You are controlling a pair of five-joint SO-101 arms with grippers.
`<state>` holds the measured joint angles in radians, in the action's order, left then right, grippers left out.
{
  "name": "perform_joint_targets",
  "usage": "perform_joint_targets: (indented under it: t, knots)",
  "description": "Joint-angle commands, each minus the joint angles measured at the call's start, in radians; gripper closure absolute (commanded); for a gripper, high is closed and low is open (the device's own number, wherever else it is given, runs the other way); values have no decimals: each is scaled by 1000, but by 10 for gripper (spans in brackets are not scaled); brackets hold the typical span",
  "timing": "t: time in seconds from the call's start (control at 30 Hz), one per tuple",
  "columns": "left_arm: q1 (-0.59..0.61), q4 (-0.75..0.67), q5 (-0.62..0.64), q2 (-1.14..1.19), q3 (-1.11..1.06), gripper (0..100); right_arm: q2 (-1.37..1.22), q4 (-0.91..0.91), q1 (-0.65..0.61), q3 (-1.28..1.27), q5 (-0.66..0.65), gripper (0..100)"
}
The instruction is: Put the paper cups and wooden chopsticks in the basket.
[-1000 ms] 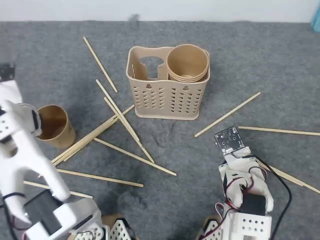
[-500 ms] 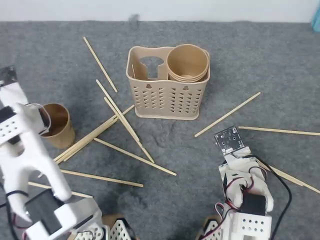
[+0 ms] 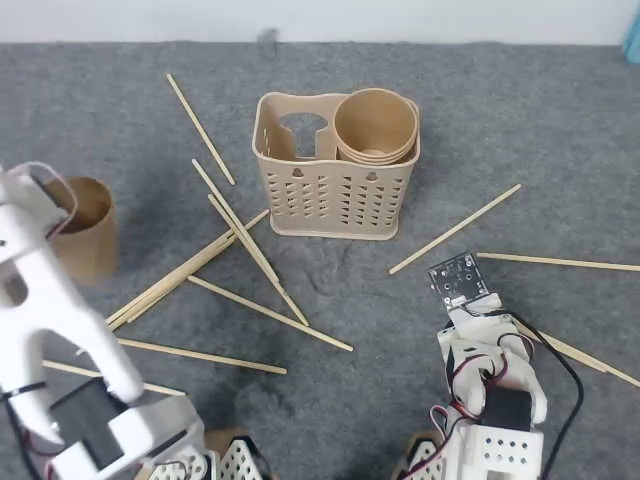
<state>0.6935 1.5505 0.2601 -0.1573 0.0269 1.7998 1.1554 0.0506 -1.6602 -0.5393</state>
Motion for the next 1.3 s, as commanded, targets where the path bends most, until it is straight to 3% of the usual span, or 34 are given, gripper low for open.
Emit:
perform_joint_targets:
  t: [0.0,0.13,0.3,0.43,0.63,0.83,0.97,1.27]
  knots:
    - [-72,117,20,-46,148,988,15,-7,2,8,-9,991]
    - [-149,203,49,-46,306,988,15,-7,2,8,-9,991]
    - [-204,203,219,-74,453,988,15,-7,2,8,-9,991]
    - [-344,198,347,-115,483,988,15,-8,2,8,-9,991]
    - [-669,69,388,-123,486,988,15,-8,2,8,-9,991]
    - [-887,-141,414,-123,486,988,15,-7,2,8,-9,991]
    - [-945,-213,414,-120,479,988,15,-8,2,6,-9,991]
    - [-997,-229,414,32,469,988,15,-10,2,6,-9,991]
